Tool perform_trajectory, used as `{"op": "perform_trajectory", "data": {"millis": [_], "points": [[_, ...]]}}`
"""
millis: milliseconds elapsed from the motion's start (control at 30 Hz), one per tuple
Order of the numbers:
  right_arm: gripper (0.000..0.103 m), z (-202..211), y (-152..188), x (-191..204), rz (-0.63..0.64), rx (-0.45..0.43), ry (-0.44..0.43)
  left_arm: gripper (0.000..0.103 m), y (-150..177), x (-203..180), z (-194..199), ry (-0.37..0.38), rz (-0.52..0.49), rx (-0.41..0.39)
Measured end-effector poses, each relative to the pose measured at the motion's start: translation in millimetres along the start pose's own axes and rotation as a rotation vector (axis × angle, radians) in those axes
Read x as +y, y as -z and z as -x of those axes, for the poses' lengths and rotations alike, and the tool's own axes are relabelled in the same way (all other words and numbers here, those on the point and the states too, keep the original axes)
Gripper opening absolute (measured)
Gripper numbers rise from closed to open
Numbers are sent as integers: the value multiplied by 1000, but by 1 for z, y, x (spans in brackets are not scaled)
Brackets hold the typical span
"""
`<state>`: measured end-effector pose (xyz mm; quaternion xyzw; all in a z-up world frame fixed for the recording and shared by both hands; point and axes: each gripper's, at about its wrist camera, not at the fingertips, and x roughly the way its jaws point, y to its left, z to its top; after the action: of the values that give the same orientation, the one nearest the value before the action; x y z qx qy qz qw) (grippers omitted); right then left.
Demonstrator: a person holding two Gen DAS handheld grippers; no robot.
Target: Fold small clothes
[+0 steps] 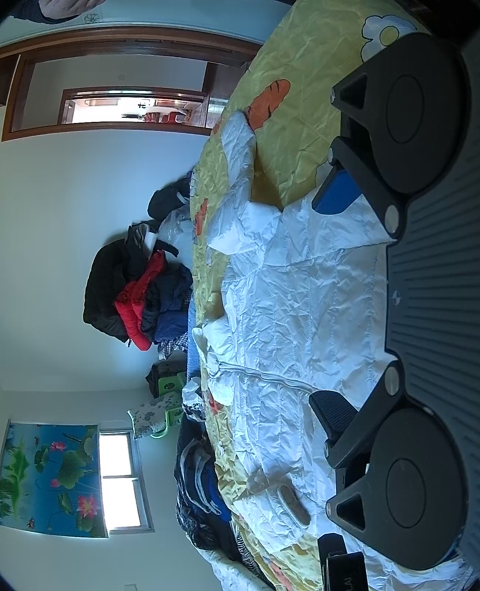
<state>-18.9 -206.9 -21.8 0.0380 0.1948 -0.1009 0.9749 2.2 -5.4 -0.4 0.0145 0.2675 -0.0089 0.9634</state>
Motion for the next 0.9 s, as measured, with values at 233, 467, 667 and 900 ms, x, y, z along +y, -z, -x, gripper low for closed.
{"op": "perform_trajectory", "data": {"millis": [233,467,667,900], "points": [[103,-6,-1,-2,4,4,6,103,-2,1,-11,-1,4,20],[103,-15,-6,-9,-10,5,19,103,-6,1,-21,9,16,28],[103,-27,-12,-27,-42,-53,-31,103,-7,6,-33,69,48,22],[103,-63,-14,-71,-146,30,-6,103,-2,20,-65,93,131,74]]}}
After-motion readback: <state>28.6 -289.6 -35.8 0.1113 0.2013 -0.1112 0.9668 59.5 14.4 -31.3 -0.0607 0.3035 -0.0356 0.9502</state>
